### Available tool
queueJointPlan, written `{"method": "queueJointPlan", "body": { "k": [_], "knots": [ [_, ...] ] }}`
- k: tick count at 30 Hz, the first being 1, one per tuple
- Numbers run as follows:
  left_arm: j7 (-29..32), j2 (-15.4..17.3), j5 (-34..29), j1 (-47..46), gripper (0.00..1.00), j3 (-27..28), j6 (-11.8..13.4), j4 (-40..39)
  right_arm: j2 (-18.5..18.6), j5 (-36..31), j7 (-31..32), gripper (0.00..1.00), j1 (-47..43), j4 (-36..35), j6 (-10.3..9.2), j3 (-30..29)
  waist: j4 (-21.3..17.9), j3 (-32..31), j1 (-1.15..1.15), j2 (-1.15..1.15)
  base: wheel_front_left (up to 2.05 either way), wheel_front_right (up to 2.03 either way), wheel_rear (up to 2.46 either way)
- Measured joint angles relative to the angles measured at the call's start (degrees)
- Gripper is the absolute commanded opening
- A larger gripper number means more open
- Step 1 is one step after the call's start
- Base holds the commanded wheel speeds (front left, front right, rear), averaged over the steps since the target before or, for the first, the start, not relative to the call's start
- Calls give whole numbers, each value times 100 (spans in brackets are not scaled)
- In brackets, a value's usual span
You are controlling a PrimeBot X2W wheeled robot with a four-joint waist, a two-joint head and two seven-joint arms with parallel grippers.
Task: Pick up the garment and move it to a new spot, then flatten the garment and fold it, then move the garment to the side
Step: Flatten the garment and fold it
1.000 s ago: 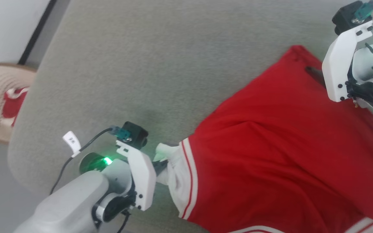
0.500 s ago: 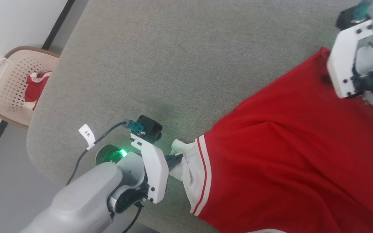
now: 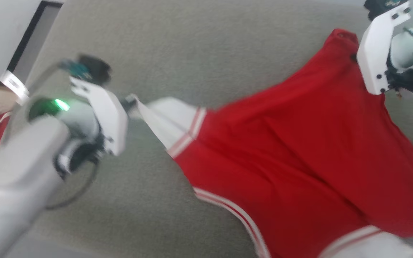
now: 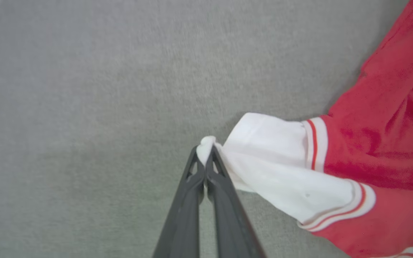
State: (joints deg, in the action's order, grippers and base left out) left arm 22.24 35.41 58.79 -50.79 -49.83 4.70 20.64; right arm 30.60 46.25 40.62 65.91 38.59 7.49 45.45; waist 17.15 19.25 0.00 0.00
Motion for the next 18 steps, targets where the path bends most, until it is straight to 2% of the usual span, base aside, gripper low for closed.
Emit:
{"method": "queueJointPlan", "body": {
  "k": [4,9,18],
  "knots": [
    [227,201,-110,-427,0,91,4,55,80,131,-172,0,54,-183,1,35,-234,-150,0,0,0,0,0],
    [512,442,-279,-1160,0,180,-108,288,203,259,-365,0,135,-494,0,47,-616,-431,0,0,0,0,0],
    [727,379,-495,-2086,0,194,-366,1022,293,312,-497,0,261,-889,1,-23,-1238,-965,0,0,0,0,0]
  ]
}}
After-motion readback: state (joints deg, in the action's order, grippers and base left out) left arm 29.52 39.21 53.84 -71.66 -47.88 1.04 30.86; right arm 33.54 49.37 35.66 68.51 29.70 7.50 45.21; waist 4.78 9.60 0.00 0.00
